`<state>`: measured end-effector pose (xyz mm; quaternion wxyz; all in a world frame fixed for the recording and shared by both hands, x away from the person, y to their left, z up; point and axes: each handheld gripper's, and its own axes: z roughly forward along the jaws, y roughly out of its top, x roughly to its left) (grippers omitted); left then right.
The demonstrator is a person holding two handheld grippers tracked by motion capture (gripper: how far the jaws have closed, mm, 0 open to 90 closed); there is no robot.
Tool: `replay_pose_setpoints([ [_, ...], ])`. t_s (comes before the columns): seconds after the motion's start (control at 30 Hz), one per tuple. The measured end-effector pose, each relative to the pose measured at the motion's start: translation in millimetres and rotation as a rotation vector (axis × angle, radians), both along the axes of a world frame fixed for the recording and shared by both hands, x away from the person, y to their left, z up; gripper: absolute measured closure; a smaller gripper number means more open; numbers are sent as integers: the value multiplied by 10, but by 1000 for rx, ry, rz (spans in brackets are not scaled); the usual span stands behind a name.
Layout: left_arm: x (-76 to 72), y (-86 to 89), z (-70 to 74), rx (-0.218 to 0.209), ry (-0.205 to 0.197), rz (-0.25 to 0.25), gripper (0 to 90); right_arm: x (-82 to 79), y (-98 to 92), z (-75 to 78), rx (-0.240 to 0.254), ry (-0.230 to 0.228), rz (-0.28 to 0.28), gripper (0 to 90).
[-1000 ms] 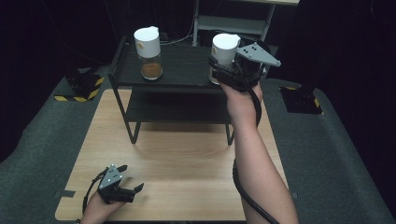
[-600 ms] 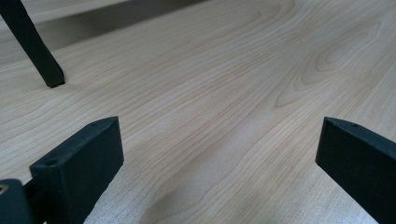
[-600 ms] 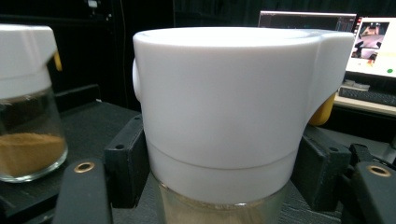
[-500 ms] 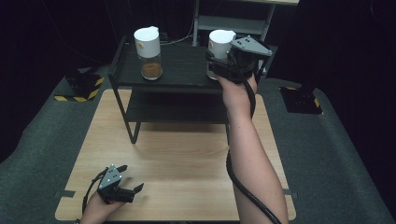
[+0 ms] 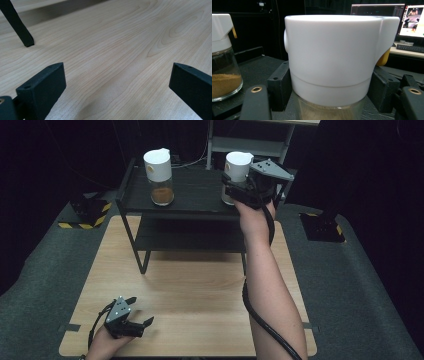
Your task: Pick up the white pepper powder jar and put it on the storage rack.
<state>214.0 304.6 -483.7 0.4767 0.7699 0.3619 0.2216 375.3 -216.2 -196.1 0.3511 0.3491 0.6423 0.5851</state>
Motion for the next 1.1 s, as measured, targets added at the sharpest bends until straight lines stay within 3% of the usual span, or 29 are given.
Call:
replay_pose_setpoints([
  [0.5,-1,-4,2,2,1,2,11,7,2,-23,14,1,-7,279],
  [0.63,-2,-7,5,3,2,2,11,25,-1,8,14,27,-2,195],
  [0.73,-2,-8,4,4,1,1,12,0,19,7,-10,15,-12,136],
  [0.93,0,-18,8,11,0,0,11,-58,40,-22,2,16,-31,11],
  [1.1,-5,-23,12,15,1,-1,11,-120,33,-69,1,-2,-24,0],
])
